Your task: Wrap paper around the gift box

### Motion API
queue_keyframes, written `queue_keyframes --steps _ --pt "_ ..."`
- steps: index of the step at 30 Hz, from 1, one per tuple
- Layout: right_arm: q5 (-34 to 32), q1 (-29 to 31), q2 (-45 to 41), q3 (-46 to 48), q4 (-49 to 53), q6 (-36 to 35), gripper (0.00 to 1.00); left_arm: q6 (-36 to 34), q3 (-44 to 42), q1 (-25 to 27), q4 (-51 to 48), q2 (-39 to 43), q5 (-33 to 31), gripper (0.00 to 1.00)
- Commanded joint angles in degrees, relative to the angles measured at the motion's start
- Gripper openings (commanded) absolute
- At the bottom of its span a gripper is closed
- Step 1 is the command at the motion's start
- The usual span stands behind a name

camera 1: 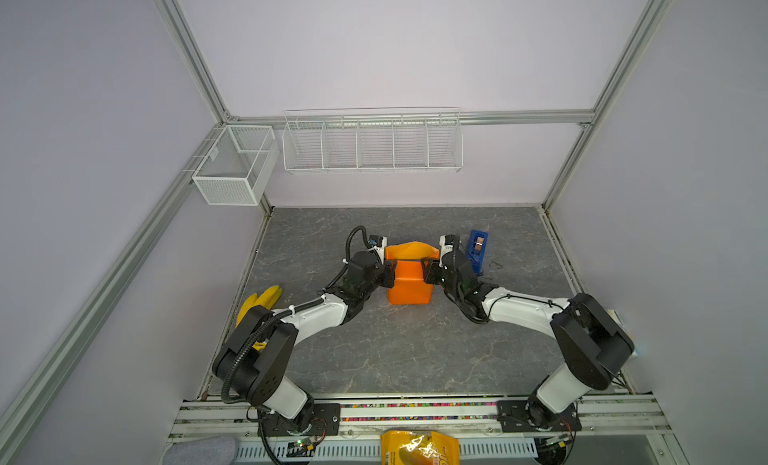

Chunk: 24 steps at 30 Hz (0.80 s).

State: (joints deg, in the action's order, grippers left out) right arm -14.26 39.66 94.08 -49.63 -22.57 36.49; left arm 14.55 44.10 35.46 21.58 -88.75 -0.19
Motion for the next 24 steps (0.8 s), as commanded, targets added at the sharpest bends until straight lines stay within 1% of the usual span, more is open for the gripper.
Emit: queue_keyframes --steps 1,4,7,11,12,18,24 --pt "0.62 1.63 1.30 1.07 8.03 -0.32 0.31 -0.34 0.79 1.14 -5.68 -0.12 -1.31 0.23" --pt "0.37 1.75 0.89 0.72 8.77 0.04 0.28 -0.51 1.63 1.45 -6.70 -0.03 -1.65 0.20" --pt "0.29 1.94 0.88 0.03 9.91 0.25 0.21 -0.35 2.36 1.80 -7.07 0.19 -1.76 0.16" --pt "-0.12 2.18 0.84 -0.36 11.76 0.41 0.09 -0.39 3.70 2.62 -7.81 0.24 -2.47 0.13" --pt "-0.27 2.26 0.76 -1.89 12.06 0.42 0.08 -0.35 3.97 2.79 -7.95 0.24 -2.69 0.13" --pt "-1.61 2.54 0.26 -4.23 14.49 0.42 0.07 0.04 6.68 3.78 -9.13 -0.19 -3.87 0.07" --pt "-4.60 2.69 -1.26 -7.59 18.01 -2.38 0.07 -0.52 10.55 5.13 -10.50 -0.33 -6.99 0.03"
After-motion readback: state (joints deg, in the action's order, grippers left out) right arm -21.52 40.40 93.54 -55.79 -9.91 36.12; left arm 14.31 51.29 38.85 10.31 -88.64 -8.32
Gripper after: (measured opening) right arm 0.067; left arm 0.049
